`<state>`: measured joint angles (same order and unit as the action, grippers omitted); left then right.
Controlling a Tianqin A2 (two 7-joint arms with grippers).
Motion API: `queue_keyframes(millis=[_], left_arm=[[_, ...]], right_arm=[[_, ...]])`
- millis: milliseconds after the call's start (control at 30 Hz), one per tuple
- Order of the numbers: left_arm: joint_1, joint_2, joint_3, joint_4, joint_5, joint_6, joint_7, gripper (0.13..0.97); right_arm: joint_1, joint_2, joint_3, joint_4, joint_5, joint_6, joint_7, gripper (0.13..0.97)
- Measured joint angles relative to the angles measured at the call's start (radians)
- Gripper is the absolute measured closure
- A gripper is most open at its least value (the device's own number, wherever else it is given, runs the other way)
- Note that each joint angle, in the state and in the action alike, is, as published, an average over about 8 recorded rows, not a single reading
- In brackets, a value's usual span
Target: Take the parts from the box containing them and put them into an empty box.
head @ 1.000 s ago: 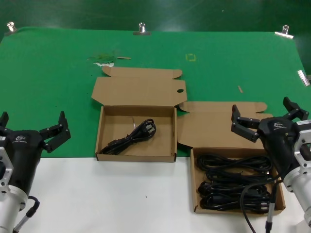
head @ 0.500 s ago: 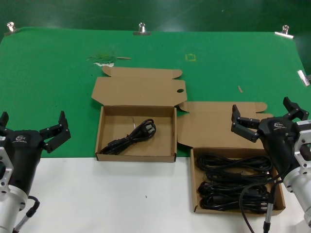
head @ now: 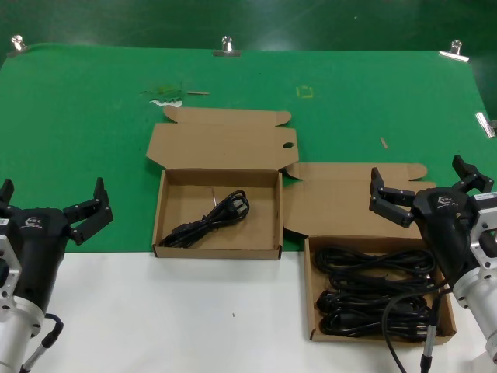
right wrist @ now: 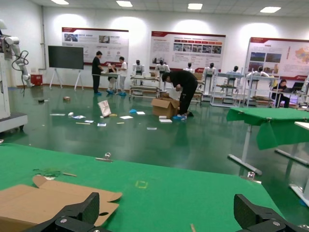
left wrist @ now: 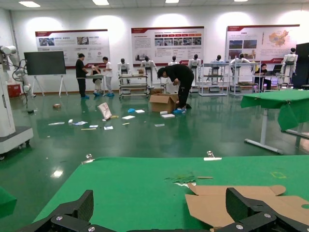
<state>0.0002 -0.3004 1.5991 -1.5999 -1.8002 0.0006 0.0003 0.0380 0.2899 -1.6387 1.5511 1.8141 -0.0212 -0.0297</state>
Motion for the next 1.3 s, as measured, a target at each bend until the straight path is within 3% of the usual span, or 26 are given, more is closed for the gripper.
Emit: queue_keyframes(millis=[1300], left_arm=[[0.0, 0.0, 0.0, 0.0, 0.0, 0.0, 0.0, 0.132]], right_arm=[[0.0, 0.0, 0.0, 0.0, 0.0, 0.0, 0.0, 0.129]])
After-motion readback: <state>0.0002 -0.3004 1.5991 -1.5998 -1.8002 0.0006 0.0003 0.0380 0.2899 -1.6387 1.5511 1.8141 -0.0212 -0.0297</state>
